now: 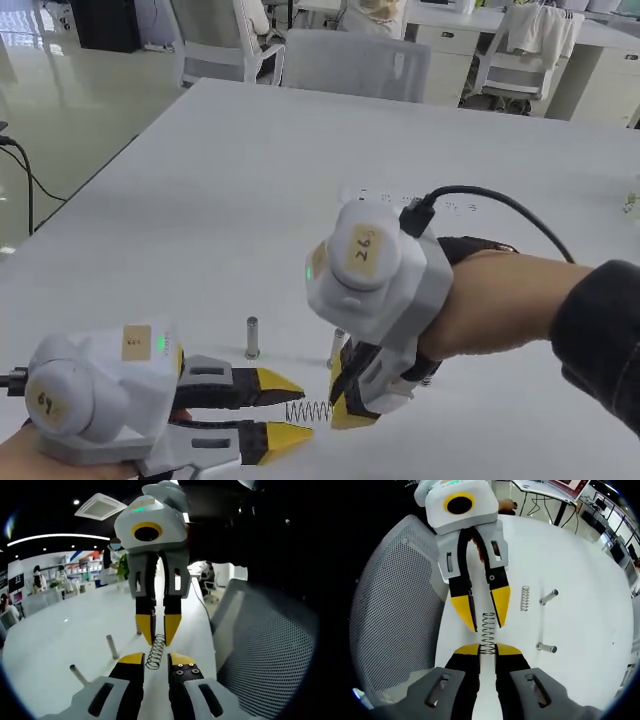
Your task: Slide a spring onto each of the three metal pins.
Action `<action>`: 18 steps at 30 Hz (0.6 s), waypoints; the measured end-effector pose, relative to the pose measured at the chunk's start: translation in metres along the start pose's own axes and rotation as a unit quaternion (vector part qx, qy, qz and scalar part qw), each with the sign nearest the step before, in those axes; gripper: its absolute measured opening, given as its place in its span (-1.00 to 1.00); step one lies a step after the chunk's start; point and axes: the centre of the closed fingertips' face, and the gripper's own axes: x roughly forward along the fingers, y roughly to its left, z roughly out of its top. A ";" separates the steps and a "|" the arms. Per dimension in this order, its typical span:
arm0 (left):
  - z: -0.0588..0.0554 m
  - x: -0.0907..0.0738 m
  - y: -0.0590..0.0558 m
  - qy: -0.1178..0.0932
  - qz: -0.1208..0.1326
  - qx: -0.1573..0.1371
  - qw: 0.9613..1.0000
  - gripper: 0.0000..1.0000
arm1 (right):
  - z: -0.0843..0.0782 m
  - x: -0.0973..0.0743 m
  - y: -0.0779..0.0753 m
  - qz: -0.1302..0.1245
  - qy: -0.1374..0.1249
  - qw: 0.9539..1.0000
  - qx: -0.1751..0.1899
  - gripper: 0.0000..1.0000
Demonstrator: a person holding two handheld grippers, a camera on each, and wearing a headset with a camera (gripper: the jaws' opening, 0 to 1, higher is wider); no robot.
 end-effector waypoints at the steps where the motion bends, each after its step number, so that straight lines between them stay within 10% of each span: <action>1: 0.000 0.000 -0.001 0.001 -0.001 0.002 1.000 -0.84 | 0.000 0.000 0.001 0.001 0.000 1.000 0.000 -0.85; 18: -0.001 0.000 -0.001 0.009 -0.002 0.021 1.000 -0.94 | 0.003 -0.006 0.001 -0.004 -0.003 1.000 -0.003 -0.85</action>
